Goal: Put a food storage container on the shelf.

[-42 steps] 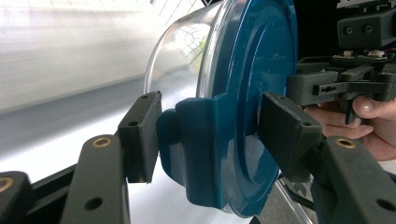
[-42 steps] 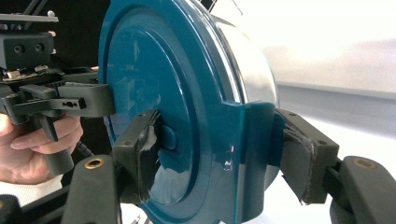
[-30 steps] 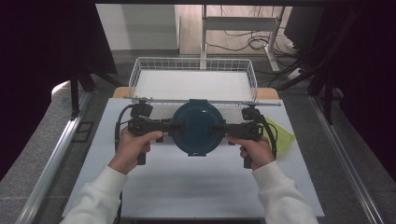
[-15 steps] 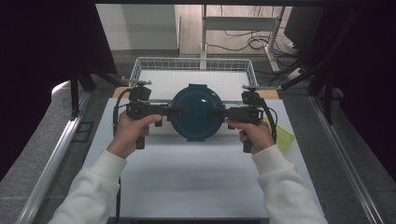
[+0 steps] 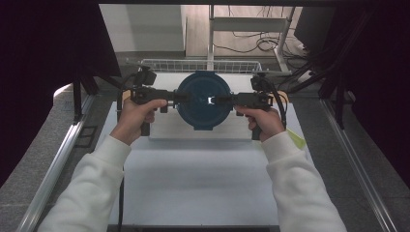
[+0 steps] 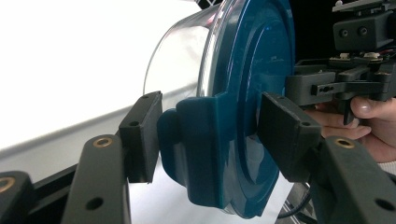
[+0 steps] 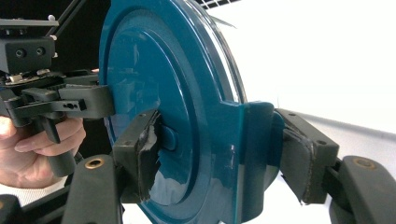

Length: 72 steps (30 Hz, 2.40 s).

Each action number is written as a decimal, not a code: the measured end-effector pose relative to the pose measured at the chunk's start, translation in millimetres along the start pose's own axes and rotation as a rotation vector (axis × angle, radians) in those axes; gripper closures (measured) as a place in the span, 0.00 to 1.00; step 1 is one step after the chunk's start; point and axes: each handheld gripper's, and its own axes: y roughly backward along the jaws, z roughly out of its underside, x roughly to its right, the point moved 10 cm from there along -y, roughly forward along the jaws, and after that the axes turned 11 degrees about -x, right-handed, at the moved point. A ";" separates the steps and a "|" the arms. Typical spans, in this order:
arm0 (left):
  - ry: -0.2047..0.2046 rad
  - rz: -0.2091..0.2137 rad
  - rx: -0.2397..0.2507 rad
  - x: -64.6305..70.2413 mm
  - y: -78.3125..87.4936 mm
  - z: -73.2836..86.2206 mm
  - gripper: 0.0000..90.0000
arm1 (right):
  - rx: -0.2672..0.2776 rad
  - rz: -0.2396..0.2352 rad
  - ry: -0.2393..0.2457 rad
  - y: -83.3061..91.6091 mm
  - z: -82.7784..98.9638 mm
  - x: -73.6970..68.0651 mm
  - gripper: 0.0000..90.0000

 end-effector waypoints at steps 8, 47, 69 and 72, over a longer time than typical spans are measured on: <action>0.009 0.014 0.015 -7.6 4.0 -25.0 0.46 | -0.002 0.012 0.013 1.3 -28.3 -0.6 0.39; 0.145 0.089 -0.016 -67.3 -24.5 -62.6 0.46 | -0.062 0.033 -0.099 -29.3 -83.5 41.4 0.39; 0.284 0.154 -0.019 -87.9 -41.3 -70.9 0.42 | -0.037 0.024 -0.276 -41.0 -94.6 62.6 0.37; 0.294 0.164 -0.013 -91.7 -42.9 -71.0 0.41 | -0.044 0.019 -0.289 -45.3 -92.5 64.9 0.35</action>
